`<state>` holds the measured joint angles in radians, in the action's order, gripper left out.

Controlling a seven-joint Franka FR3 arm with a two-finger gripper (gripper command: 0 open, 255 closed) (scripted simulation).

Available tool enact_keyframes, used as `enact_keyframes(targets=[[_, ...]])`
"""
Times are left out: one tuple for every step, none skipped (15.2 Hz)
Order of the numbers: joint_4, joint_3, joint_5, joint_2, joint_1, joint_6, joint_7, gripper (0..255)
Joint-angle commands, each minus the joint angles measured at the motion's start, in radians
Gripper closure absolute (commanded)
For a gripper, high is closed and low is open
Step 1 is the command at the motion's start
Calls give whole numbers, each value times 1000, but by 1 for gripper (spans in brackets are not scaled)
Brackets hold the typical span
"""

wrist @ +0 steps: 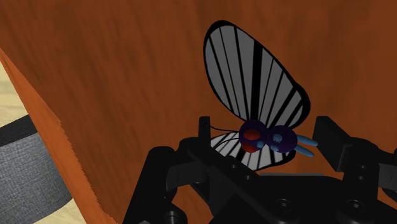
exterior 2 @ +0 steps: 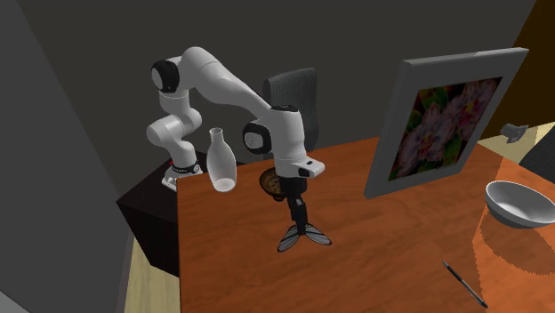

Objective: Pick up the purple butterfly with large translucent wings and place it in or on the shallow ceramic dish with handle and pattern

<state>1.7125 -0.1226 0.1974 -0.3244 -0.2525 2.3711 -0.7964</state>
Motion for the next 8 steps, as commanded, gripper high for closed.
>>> enact_keyframes(targets=[[-19, 1, -4, 5, -2, -24, -8, 255], [-27, 1, -6, 9, -2, -35, -11, 255], [-35, 2, -7, 12, -2, -47, -14, 255], [-44, 2, -8, 16, -2, -59, -16, 255], [-53, 2, -10, 19, -2, -71, -19, 255], [-62, 3, -11, 22, -2, -83, -21, 255], [-71, 3, -12, 25, -2, -95, -24, 255], [-81, 3, -14, 28, -2, -107, -26, 255]])
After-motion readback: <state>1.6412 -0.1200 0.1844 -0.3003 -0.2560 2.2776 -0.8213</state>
